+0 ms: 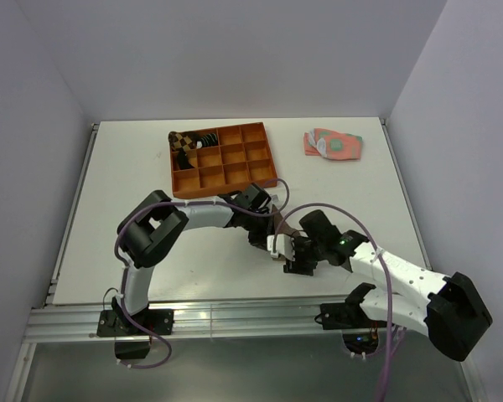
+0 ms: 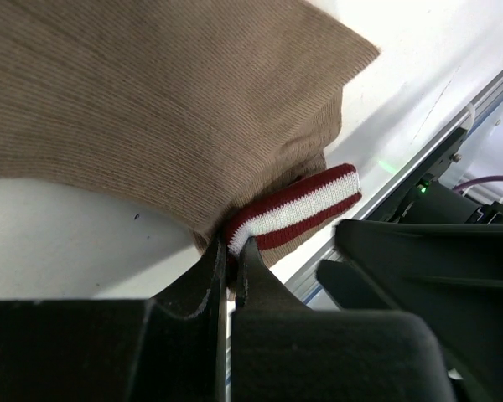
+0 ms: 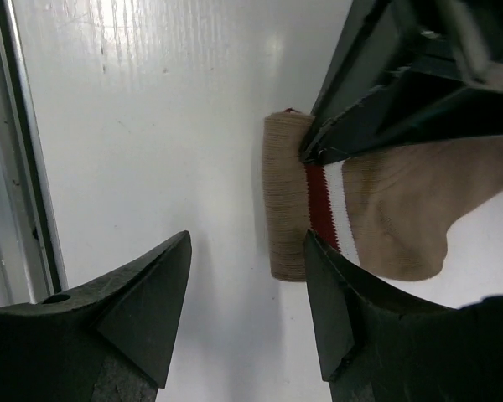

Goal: Roll the socks
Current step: Roll the sock at the center of the board.

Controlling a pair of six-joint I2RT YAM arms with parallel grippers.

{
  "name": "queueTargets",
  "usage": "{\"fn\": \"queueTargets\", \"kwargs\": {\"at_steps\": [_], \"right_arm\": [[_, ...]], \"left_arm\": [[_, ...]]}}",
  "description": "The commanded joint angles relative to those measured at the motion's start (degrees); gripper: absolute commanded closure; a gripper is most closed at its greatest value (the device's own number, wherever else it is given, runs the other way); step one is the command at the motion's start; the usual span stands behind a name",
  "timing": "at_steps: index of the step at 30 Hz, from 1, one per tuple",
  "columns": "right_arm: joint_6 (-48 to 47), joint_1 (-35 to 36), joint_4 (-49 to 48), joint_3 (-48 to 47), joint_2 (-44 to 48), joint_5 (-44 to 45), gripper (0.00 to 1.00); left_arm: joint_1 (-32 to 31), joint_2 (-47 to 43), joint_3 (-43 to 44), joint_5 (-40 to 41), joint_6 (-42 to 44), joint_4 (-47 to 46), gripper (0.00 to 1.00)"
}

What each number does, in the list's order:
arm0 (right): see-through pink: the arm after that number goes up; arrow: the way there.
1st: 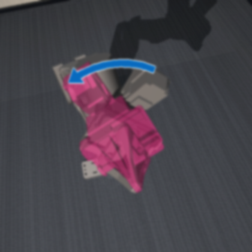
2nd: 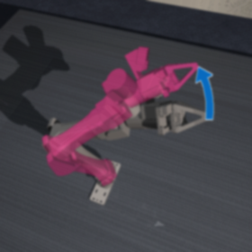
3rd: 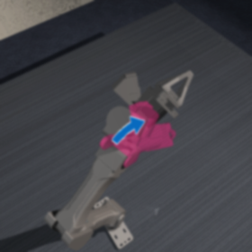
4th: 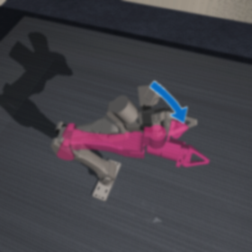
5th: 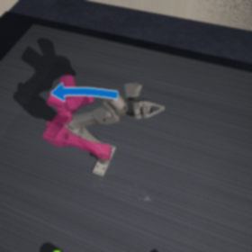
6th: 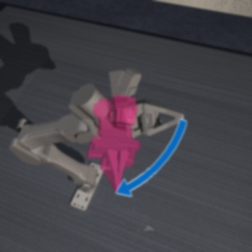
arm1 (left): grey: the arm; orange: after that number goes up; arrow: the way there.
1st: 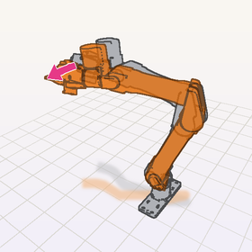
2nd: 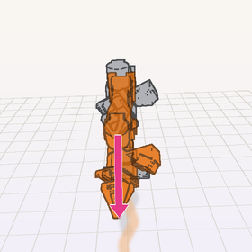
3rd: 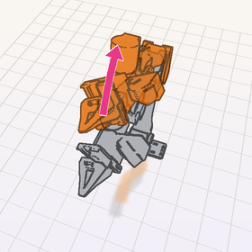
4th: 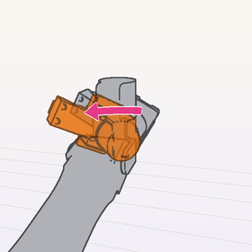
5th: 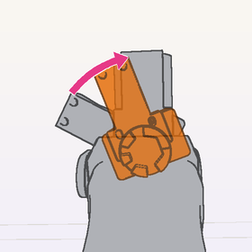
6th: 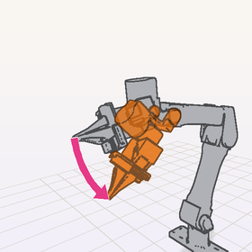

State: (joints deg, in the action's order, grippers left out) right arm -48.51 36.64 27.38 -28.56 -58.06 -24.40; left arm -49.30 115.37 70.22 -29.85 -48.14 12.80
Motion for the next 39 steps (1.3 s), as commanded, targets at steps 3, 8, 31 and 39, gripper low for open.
{"fn": "queueTargets", "kwargs": {"at_steps": [3, 8, 31, 39], "right_arm": [[-0.1, 3.9, -7.9, 1.9, -0.9, 7.7, 0.36], [-0.2, 5.8, -11.9, 3.3, -2.6, 10.2, 0.37], [4.6, 5.1, -8.5, 1.1, -7.2, 7.4, 0.88], [2.1, -2.4, 1.9, -5.1, -12.5, -3.8, 0.88]], "left_arm": [[0.3, 2.0, 1.2, -0.6, 2.7, 6.4, 1.00], [0.3, 2.3, 1.5, -0.9, 2.9, 6.2, 1.00], [0.6, -6.5, -12.3, -0.7, -12.4, -15.1, 0.77], [0.5, -17.7, -26.2, 11.9, -20.1, -34.2, 0.71]]}}
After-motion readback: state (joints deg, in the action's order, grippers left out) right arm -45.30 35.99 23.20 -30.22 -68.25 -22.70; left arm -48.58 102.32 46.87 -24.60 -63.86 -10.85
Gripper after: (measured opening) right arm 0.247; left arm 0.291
